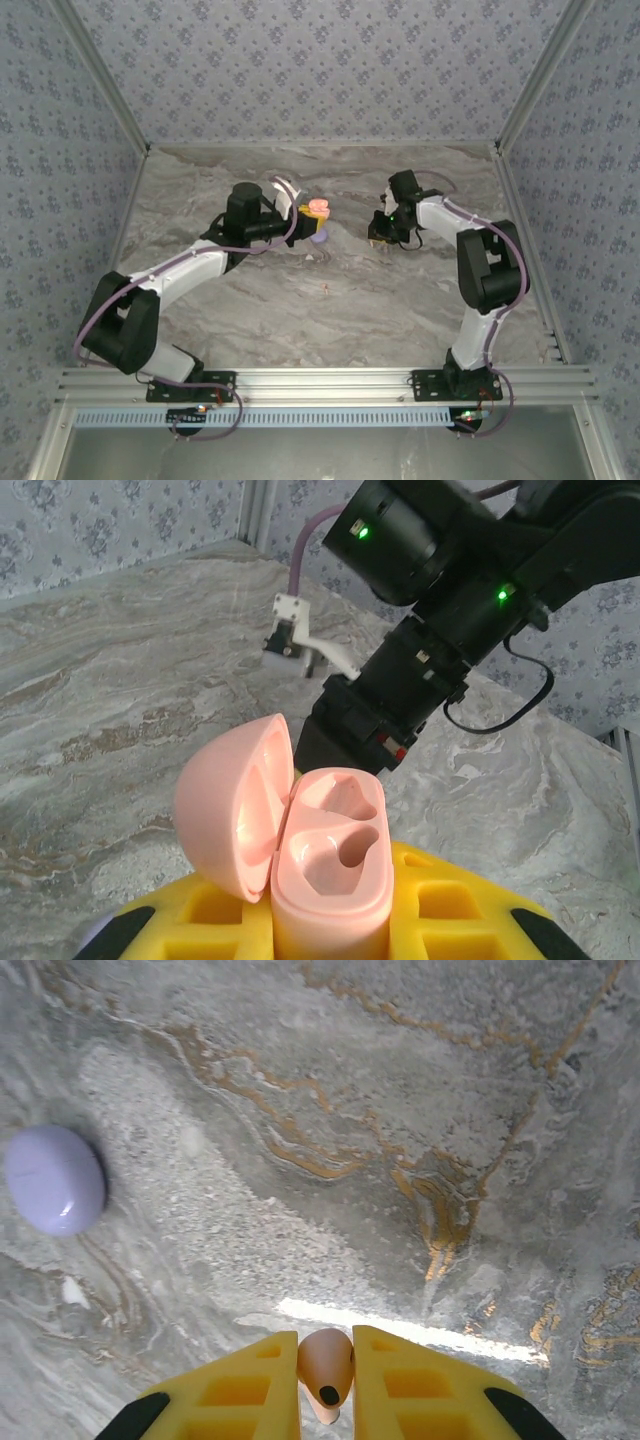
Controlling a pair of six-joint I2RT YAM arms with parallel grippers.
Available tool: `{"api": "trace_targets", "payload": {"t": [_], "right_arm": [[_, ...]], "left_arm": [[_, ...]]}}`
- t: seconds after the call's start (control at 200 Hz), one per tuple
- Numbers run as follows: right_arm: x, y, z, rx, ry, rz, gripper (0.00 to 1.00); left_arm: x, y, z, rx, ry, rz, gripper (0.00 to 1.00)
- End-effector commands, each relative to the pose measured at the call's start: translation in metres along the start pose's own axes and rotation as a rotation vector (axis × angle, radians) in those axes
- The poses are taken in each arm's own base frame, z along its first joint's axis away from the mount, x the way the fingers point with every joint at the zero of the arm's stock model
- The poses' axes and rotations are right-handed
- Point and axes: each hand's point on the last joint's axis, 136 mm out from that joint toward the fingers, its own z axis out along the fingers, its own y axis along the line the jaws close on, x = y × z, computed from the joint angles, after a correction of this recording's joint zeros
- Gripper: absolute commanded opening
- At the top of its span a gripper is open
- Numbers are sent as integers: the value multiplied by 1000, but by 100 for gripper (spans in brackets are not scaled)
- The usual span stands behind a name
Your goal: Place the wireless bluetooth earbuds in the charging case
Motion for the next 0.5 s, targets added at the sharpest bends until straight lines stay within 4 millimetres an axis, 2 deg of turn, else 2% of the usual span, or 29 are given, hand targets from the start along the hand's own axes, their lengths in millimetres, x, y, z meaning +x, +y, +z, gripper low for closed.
{"api": "trace_targets", "payload": {"t": [0.0, 0.155, 0.165, 0.195, 0.495], "right_arm": [[-4, 13, -12, -70, -36, -8, 19], [-12, 26, -28, -124, -90, -33, 19], [-5, 22, -24, -120, -74, -26, 19], [-3, 22, -25, -126, -72, -25, 19], [-9, 47, -56, -229, -152, -82, 19]], "left_arm": [[-7, -1, 2, -6, -34, 9, 0], [-5, 2, 2, -20, -39, 0, 0], [-5, 2, 2, -21, -39, -1, 0], [-5, 3, 2, -23, -40, -2, 0], [-3, 5, 2, -36, -39, -3, 0]]}}
